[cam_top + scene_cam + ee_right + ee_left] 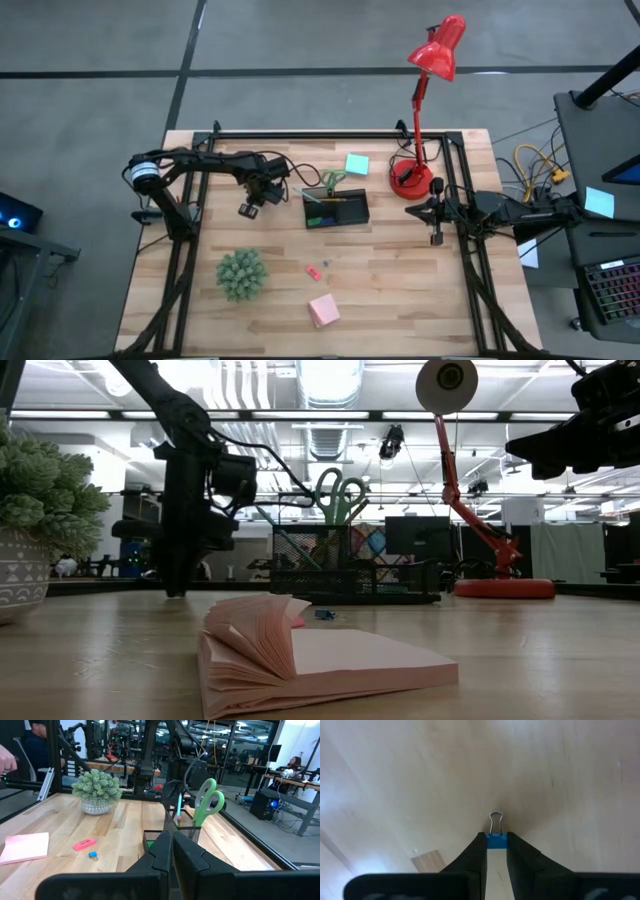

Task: Pick and place office supplies into organizer
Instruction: Put the top blue binder clip into the black desk organizer

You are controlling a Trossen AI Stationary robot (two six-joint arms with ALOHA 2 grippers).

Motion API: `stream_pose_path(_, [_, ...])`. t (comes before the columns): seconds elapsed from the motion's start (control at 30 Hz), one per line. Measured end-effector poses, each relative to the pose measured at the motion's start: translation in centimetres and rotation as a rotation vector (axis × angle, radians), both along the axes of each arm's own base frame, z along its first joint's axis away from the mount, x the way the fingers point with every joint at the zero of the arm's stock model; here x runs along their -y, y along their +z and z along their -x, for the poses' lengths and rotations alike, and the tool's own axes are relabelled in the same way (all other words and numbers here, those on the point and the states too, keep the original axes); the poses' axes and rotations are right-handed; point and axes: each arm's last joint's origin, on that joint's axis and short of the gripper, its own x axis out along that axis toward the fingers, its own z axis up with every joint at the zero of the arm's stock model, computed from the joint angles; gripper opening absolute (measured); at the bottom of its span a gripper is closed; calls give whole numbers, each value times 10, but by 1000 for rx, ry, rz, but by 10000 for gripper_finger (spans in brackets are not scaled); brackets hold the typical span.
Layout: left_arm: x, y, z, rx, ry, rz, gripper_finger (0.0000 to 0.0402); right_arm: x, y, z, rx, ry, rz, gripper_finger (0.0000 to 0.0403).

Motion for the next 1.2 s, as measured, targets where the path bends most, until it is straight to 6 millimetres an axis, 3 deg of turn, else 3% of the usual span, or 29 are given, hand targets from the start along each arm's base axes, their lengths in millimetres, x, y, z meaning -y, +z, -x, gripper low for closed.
stream_pose_path(0.57, [1,11,6,-9,26,-54,37,0,0,0,-1,0,0,8])
stream_pose_path(1.2, [14,79,28,268,101,-120,37,0,0,0,-1,0,-3,8])
